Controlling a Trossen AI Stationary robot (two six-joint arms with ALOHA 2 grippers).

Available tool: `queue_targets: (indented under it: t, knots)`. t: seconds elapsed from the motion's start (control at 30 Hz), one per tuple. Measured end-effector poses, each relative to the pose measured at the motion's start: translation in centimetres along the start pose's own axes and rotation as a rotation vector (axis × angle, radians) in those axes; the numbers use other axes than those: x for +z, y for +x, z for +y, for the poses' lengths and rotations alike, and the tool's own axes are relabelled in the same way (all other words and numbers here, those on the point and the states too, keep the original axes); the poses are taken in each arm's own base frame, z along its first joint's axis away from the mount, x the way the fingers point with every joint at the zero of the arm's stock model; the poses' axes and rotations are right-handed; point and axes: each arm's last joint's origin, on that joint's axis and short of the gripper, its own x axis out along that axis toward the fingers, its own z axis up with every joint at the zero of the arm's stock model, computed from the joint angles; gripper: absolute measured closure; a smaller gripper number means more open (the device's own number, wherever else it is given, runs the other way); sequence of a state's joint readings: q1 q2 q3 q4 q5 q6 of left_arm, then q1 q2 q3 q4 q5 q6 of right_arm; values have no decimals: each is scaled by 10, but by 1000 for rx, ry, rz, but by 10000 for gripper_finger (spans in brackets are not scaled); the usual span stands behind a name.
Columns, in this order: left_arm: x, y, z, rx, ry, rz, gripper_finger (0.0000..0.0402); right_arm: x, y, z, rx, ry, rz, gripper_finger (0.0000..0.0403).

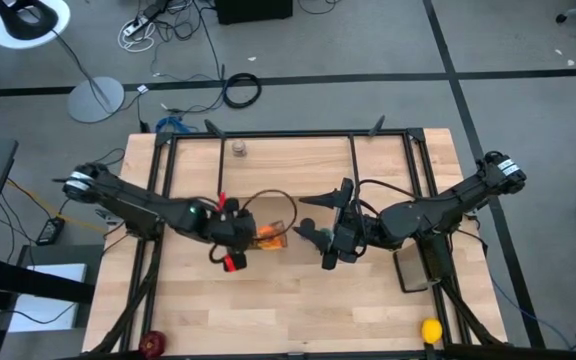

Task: Shelf spices
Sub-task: Put the brown seasoning pack on the shelf

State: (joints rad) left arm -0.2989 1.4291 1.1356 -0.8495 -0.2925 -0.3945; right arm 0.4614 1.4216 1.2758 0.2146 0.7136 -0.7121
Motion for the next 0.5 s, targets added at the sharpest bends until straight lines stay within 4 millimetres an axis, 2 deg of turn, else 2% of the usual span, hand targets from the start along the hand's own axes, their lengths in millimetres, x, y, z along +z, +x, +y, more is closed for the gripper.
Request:
queue_targets:
  t: [0.23,0.37,0.5]
  knots:
    - [19,-52,22,135,37,16,401,-1,0,1,9,-10,9,99]
    - [28,-73,36,201,46,24,401,-5,0,3,29,-37,36,100]
    - [34,-91,49,257,49,19,401,-14,6,1,51,-41,83,122]
